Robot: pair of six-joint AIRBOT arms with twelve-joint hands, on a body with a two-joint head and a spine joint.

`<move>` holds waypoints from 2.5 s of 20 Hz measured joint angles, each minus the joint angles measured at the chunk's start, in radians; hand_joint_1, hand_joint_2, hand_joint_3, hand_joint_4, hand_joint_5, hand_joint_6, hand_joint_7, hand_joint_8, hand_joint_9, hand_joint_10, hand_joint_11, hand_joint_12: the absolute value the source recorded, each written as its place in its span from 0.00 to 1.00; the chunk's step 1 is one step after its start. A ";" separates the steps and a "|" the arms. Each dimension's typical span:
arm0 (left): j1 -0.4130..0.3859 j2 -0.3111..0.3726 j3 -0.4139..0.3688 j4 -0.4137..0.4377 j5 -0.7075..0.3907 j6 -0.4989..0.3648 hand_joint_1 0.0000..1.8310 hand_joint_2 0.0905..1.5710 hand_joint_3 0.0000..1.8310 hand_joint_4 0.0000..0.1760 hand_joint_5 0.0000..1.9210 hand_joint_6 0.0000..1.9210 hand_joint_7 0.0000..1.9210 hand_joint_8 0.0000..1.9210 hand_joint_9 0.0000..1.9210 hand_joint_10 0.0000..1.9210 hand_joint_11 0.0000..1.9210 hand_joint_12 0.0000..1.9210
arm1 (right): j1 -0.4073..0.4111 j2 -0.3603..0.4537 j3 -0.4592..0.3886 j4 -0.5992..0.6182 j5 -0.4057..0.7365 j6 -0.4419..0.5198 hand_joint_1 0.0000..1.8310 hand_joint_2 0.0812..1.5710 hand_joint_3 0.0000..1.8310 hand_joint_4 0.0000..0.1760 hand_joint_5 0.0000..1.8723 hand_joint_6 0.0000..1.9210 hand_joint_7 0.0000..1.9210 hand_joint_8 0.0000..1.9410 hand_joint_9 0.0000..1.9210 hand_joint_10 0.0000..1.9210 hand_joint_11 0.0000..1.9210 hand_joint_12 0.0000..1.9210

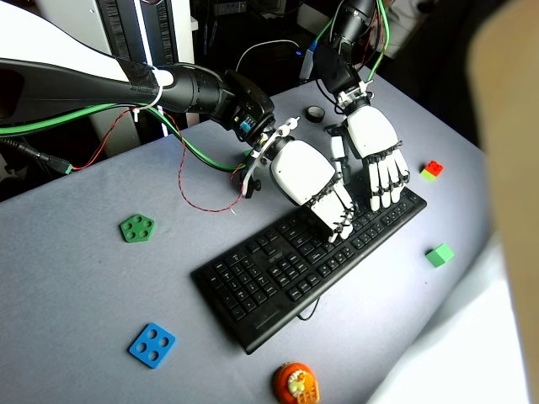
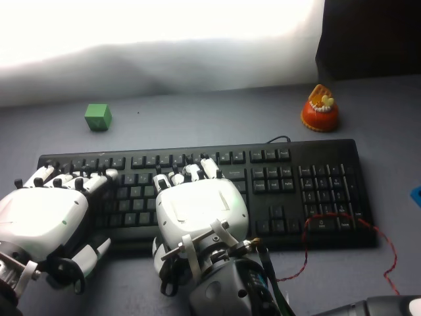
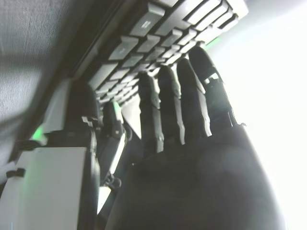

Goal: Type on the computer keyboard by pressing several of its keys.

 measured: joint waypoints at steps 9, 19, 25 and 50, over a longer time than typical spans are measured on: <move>0.000 0.003 0.007 -0.011 0.000 0.001 0.45 0.86 0.00 0.00 0.19 0.03 0.19 0.00 0.16 0.02 0.00 0.56 | 0.000 0.001 0.000 -0.008 0.000 -0.001 0.43 0.82 0.00 0.00 0.22 0.26 0.26 0.00 0.10 0.37 0.00 0.80; -0.003 0.005 0.008 -0.016 -0.011 0.000 0.48 0.86 0.00 0.00 0.30 0.04 0.23 0.00 0.21 0.01 0.00 0.58 | 0.006 0.009 0.001 -0.010 -0.011 -0.014 0.44 0.83 0.00 0.00 0.22 0.32 0.28 0.00 0.10 0.40 0.00 0.81; -0.003 0.005 0.008 -0.015 -0.012 0.000 0.49 0.86 0.00 0.00 0.20 0.01 0.21 0.00 0.22 0.01 0.00 0.62 | 0.045 0.095 -0.070 0.042 -0.050 -0.038 0.41 0.85 0.00 0.00 0.15 0.33 0.26 0.00 0.13 0.45 0.00 0.84; 0.014 -0.002 -0.021 0.032 -0.143 -0.051 0.24 0.92 0.00 0.00 0.16 0.01 0.22 0.00 0.24 0.01 0.00 0.65 | 0.181 0.523 -0.440 -0.008 -0.150 -0.132 0.39 0.85 0.00 0.00 0.12 0.32 0.26 0.00 0.12 0.45 0.00 0.83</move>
